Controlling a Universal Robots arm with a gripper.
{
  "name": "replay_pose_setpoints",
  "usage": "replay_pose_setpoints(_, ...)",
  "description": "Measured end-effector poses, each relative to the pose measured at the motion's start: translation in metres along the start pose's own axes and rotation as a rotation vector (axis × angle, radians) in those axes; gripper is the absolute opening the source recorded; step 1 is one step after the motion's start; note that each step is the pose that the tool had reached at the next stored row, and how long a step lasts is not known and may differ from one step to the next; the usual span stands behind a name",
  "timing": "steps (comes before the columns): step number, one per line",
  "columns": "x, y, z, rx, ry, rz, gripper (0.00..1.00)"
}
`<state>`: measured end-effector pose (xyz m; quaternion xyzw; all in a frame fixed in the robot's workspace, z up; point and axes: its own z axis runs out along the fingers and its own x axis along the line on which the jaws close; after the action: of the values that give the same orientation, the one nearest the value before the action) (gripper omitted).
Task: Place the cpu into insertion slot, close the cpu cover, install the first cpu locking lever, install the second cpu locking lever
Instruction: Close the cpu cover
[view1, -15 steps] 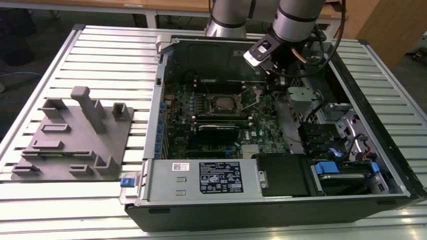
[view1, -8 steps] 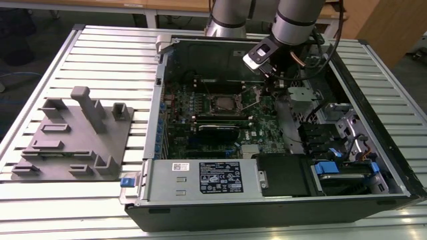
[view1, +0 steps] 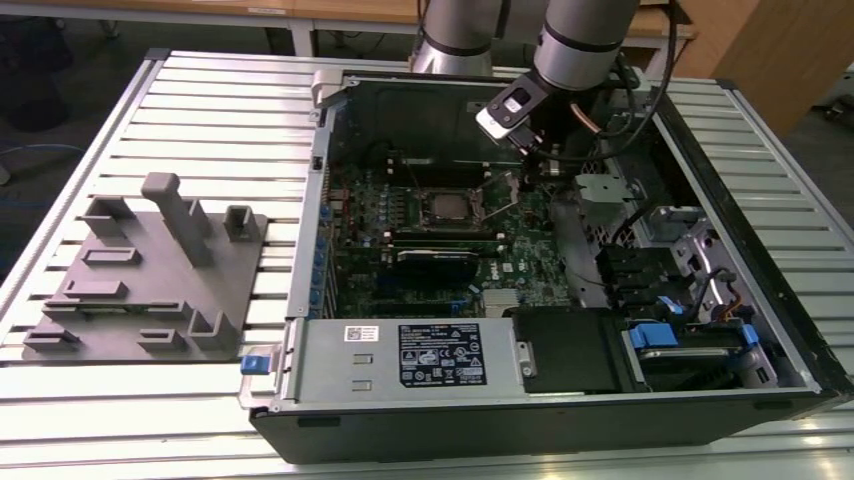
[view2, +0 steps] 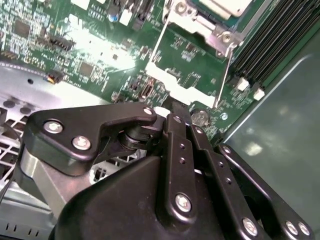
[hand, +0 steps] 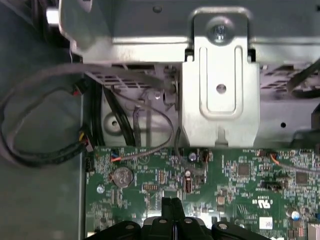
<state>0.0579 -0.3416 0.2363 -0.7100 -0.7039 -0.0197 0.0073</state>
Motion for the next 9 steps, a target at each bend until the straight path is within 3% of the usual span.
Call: replay_pose_setpoints(9, -0.0001, -0.0147, -0.0002, -0.0043, 0.0014, 0.000, 0.11)
